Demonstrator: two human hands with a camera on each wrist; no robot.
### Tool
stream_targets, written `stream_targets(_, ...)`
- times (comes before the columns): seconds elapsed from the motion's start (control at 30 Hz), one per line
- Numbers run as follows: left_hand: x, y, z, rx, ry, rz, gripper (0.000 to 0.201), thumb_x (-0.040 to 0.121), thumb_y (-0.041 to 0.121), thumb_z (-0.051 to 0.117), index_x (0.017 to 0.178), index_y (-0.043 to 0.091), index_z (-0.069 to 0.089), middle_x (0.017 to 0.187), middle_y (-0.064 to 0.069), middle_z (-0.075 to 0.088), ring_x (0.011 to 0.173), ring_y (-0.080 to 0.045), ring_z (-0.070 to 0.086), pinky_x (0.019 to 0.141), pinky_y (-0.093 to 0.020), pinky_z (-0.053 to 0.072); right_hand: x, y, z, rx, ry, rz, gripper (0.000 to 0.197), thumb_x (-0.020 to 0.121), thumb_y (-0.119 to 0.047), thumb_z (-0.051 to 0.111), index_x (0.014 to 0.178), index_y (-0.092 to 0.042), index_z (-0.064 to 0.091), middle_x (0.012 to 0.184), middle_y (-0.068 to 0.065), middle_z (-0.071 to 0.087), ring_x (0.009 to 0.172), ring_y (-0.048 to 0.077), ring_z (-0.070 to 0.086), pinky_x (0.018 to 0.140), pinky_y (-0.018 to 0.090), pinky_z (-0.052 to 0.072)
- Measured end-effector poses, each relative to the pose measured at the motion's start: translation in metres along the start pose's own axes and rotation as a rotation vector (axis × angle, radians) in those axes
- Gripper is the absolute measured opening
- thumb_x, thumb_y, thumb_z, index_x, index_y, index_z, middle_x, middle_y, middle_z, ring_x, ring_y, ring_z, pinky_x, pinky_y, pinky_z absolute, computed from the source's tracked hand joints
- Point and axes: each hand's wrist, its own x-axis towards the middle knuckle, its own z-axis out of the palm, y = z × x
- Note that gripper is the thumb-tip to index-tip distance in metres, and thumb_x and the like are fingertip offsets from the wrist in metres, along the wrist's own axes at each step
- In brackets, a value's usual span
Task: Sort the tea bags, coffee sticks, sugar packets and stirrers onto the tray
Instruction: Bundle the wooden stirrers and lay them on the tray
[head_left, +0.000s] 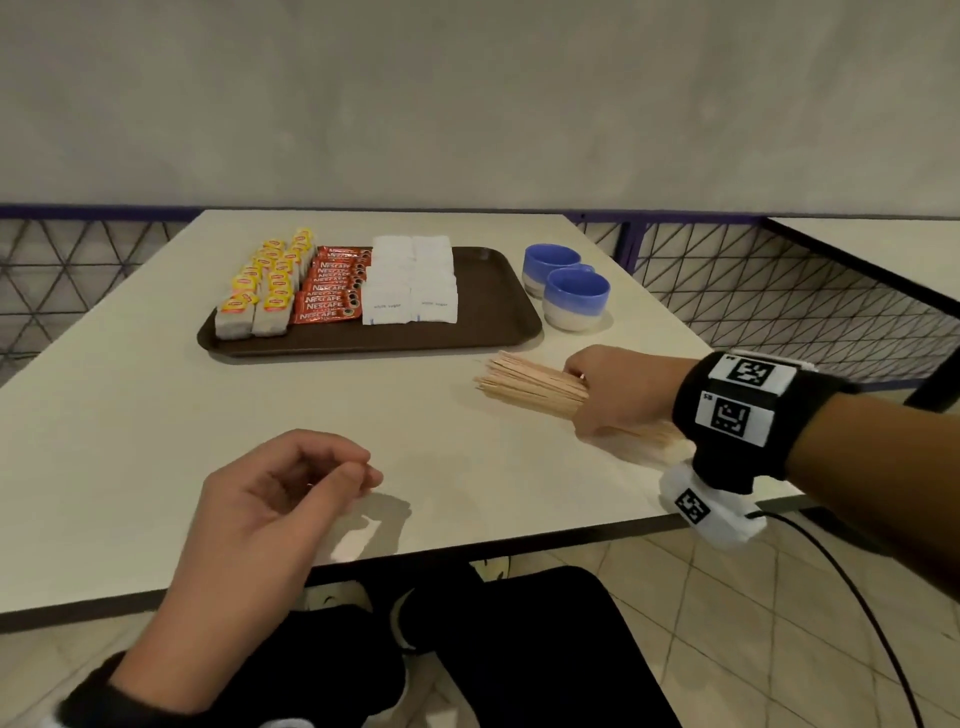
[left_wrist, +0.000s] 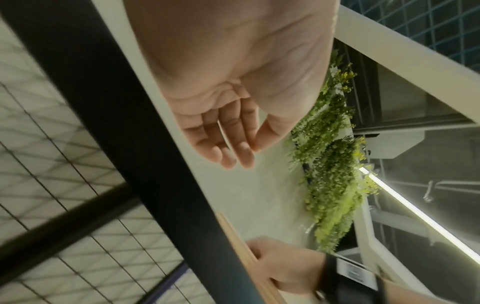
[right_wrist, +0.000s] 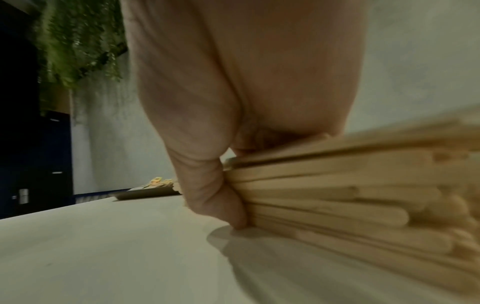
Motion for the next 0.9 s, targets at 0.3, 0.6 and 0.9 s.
stream_targets(0.3, -0.039, 0.005, 0.037, 0.13, -0.262, -0.056, 0.026, 0.09, 0.01, 0.071, 0.086, 0.036, 0.075, 0.086, 0.008, 0.077, 0.09, -0.008, 0.072, 0.083, -0.023, 0.056, -0.007, -0.048, 0.026, -0.286, 0.021, -0.286, 0.017, 0.095, -0.028, 0.063, 0.111, -0.023, 0.06, 0.096, -0.003, 0.062, 0.084, 0.013, 0.06, 0.07, 0.022, 0.046)
stream_targets(0.6, -0.037, 0.011, 0.035, 0.049, -0.197, -0.032, 0.024, 0.091, 0.006, 0.069, 0.085, 0.029, 0.075, 0.085, 0.003, 0.077, 0.088, -0.012, 0.072, 0.081, -0.02, 0.055, -0.002, -0.071, 0.048, -0.396, 0.227, -0.49, 0.01, 0.094, -0.025, 0.059, 0.099, -0.017, 0.059, 0.09, 0.001, 0.057, 0.078, 0.02, 0.052, 0.067, 0.029, 0.037)
stream_targets(0.9, -0.043, 0.002, 0.031, 0.437, -0.196, 0.271, 0.011, 0.091, 0.02, 0.065, 0.093, 0.028, 0.073, 0.093, 0.018, 0.07, 0.096, -0.007, 0.068, 0.082, -0.027, 0.054, -0.006, -0.093, 0.032, -0.144, 0.218, -0.505, 0.014, 0.088, -0.028, 0.057, 0.08, -0.026, 0.047, 0.078, -0.003, 0.057, 0.07, 0.02, 0.057, 0.059, 0.036, 0.044)
